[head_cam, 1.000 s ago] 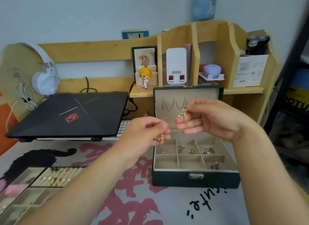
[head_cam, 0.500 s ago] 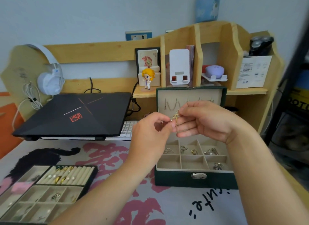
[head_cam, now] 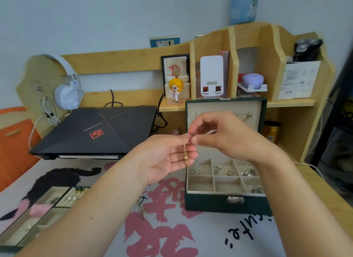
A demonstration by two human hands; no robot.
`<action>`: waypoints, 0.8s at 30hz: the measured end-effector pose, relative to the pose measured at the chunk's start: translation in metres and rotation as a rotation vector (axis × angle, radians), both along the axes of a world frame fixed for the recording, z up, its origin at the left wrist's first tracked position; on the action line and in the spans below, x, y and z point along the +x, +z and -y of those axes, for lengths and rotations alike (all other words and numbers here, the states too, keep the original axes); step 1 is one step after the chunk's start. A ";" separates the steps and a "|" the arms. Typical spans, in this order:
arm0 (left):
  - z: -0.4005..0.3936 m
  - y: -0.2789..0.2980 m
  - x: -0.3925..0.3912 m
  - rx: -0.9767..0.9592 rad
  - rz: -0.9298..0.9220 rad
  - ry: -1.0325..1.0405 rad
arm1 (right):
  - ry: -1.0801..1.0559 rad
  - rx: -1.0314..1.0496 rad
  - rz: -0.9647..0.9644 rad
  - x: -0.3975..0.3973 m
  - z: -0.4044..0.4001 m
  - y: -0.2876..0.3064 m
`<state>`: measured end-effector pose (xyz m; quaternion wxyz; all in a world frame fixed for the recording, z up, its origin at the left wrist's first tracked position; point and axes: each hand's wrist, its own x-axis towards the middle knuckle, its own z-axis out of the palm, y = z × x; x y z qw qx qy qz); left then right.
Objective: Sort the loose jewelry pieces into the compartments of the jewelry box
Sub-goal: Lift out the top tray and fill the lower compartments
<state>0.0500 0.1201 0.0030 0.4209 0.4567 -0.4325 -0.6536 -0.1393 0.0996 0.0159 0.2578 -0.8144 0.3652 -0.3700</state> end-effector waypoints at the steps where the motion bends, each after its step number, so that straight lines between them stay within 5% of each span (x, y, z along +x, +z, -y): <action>1: 0.000 -0.001 0.000 0.003 -0.004 0.000 | -0.017 -0.020 0.018 0.002 0.001 -0.001; 10: -0.005 -0.001 -0.003 -0.010 -0.074 0.016 | -0.091 -0.085 -0.018 0.002 0.005 -0.005; 19: -0.004 0.001 -0.007 -0.178 0.148 -0.010 | -0.160 -0.187 -0.132 0.002 0.006 -0.008; 24: -0.002 -0.002 0.000 -0.361 0.363 0.001 | -0.226 -0.041 -0.068 -0.017 0.008 -0.002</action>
